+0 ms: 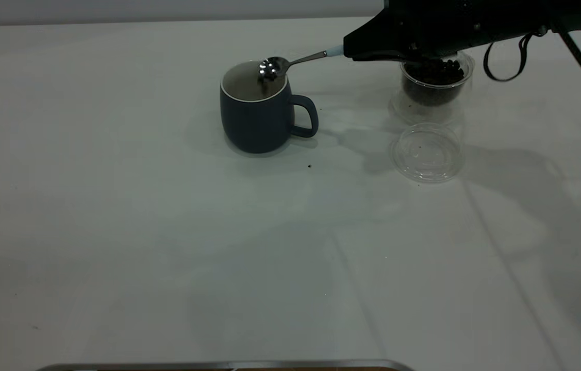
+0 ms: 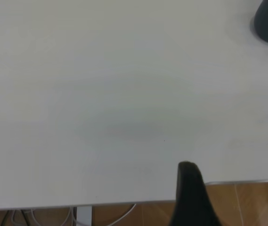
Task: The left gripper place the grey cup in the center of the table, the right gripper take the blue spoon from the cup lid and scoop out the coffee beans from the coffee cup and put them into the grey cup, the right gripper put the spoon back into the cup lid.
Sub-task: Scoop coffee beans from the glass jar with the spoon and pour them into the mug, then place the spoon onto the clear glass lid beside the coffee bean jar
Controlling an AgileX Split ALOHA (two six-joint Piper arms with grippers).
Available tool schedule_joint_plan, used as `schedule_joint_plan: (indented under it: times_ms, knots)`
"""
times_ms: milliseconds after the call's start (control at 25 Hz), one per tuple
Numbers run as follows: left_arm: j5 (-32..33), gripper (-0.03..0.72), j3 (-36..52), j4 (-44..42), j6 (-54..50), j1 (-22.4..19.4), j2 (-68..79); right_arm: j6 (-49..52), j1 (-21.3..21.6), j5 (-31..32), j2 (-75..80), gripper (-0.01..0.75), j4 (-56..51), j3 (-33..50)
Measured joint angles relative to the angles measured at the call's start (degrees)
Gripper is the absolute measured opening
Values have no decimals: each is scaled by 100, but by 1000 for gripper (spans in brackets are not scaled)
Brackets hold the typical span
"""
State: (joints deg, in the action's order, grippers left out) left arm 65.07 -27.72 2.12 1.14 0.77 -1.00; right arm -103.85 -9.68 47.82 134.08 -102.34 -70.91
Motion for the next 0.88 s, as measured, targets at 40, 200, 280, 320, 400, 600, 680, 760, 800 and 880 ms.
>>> schedule_joint_plan:
  times_ms: [40, 200, 280, 320, 400, 600, 680, 760, 800, 880]
  knots:
    - [0, 545, 0, 0, 0, 0, 0, -404, 0, 15, 0, 113, 0, 0]
    - [0, 545, 0, 0, 0, 0, 0, -1039, 0, 27, 0, 113, 0, 0]
    - [0, 545, 0, 0, 0, 0, 0, -914, 0, 33, 0, 113, 4, 0]
    - [0, 545, 0, 0, 0, 0, 0, -721, 0, 33, -41, 113, 12, 31]
    - [0, 545, 0, 0, 7, 0, 0, -200, 13, 3, -231, 113, 32, 191]
    - [0, 545, 0, 0, 7, 0, 0, 1349, 230, -295, -1221, 113, 12, 1115]
    - [0, 545, 0, 0, 7, 0, 0, 1771, 459, -408, -1557, 113, 3, 1526]
    - [0, 545, 0, 0, 7, 0, 0, 2079, 727, -455, -1838, 113, -2, 1979]
    - [0, 545, 0, 0, 7, 0, 0, 2177, 891, -455, -1925, 113, -2, 2162]
    - [0, 545, 0, 0, 7, 0, 0, 2337, 1200, -449, -2056, 113, -14, 2570]
